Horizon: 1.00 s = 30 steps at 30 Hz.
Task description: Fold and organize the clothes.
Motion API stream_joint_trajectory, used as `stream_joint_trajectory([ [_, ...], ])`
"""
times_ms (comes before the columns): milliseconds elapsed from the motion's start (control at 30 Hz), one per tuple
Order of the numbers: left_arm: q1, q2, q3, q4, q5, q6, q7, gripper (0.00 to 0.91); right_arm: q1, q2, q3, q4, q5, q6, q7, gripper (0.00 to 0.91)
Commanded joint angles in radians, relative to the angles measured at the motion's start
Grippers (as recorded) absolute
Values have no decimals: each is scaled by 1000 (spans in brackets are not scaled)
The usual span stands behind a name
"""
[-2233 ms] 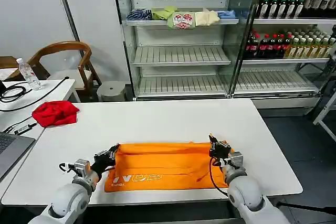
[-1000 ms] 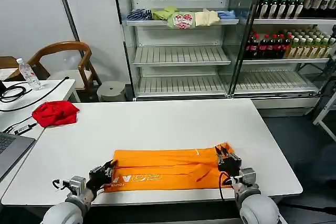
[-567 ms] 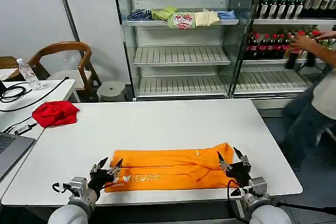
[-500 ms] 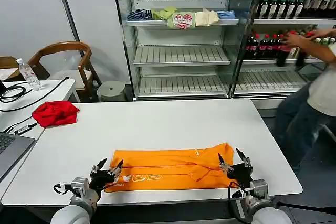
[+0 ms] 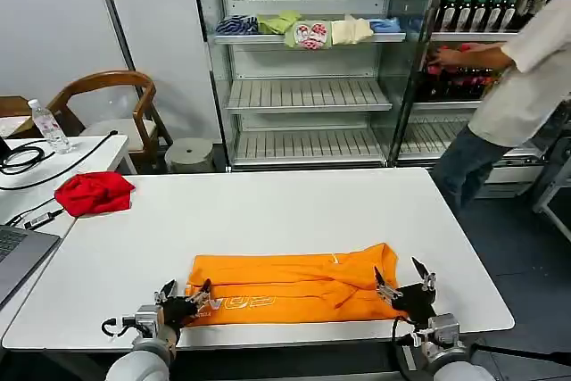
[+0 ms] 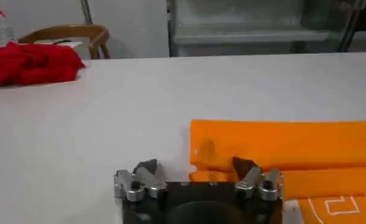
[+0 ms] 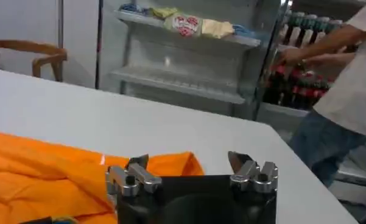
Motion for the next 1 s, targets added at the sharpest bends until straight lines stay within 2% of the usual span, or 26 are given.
stream_joint_trajectory([
  [33,-19,-6,41,3,-7,14,-52,20,-15,6,8,-10,-18,7,0,907],
  [433,18,-24,51,-30,60,8,-26,20,-15,17,-5,-29,-29,17,1,907],
  [633,8,-13,4,-22,108,8,-6,20,-10,14,-11,-41,-34,22,2,907],
  [1000,56,112,-345,29,63,79,23,20,5,9,-23,-53,-34,36,4,907],
])
